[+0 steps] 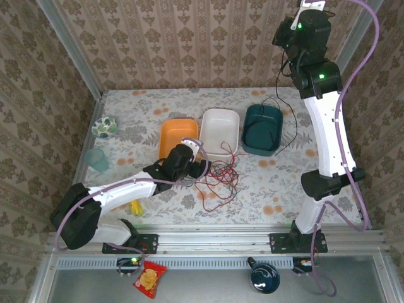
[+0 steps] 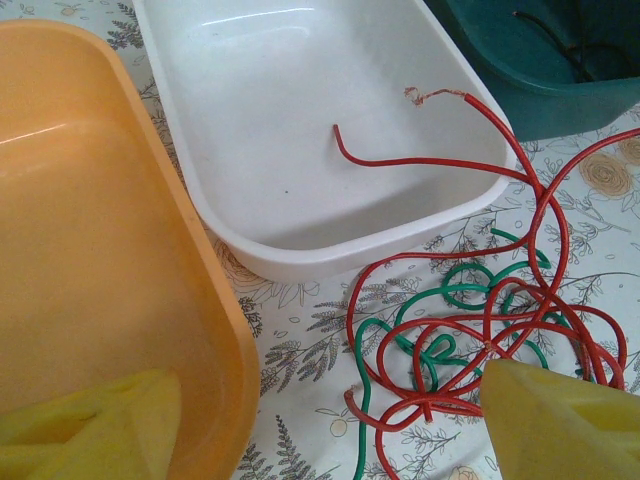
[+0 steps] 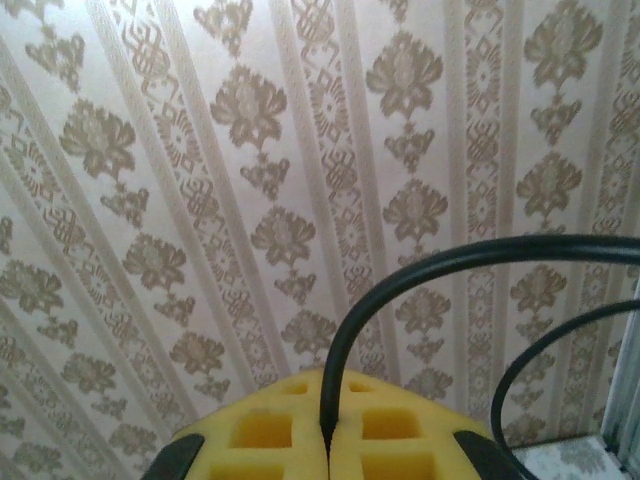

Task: Untangle the cables

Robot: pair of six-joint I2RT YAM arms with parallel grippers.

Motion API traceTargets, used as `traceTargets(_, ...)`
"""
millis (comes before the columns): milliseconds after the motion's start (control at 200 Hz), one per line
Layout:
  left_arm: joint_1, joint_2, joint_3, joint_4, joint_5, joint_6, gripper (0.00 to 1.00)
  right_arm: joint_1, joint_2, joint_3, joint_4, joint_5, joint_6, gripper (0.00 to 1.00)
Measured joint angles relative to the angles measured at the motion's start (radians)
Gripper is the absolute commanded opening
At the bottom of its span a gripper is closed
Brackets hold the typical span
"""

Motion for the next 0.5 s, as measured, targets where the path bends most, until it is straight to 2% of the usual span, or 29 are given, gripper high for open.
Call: traceTargets(500,0.000,0.000,0.000,0.000,-0.007,-0.003,0.79,0.019,0.064,0.020,-0.080,-0.032,0.032,0.00)
